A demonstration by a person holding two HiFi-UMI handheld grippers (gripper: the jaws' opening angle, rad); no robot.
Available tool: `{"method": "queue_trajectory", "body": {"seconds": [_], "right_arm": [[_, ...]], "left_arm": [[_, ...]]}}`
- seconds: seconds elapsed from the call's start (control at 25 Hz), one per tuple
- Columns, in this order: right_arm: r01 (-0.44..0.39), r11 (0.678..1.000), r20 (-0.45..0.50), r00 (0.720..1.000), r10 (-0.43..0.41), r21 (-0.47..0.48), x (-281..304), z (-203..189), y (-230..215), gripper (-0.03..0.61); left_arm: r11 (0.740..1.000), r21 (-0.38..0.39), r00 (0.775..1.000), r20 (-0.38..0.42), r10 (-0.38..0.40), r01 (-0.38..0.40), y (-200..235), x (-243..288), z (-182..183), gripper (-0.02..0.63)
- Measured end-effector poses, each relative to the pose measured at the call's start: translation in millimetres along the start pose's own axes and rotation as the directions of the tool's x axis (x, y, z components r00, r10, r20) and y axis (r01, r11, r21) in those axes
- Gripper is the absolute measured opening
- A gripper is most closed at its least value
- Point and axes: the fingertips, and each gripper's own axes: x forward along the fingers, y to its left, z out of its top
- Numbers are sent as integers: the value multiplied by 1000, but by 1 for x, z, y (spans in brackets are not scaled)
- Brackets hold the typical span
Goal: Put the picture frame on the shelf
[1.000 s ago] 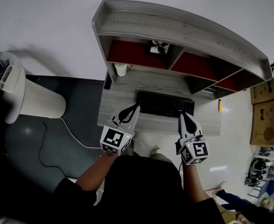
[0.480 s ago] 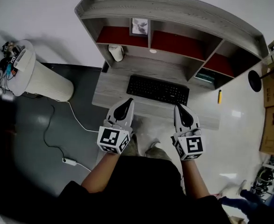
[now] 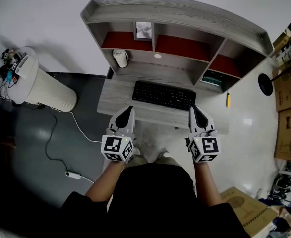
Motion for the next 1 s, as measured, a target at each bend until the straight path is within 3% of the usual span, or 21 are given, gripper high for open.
{"method": "queue_trajectory", "body": {"seconds": [0.48,1.0], "right_arm": [[81,995,-12,997,-82,-60,14,-4,20,12],[97,993,-16,995,-99,-66,27,-3,22,12]], "left_arm": [[1000,1,999,53,-10,10,46,1,18,17],[1000,5,998,57,-9,9,65,12,25,17]]}}
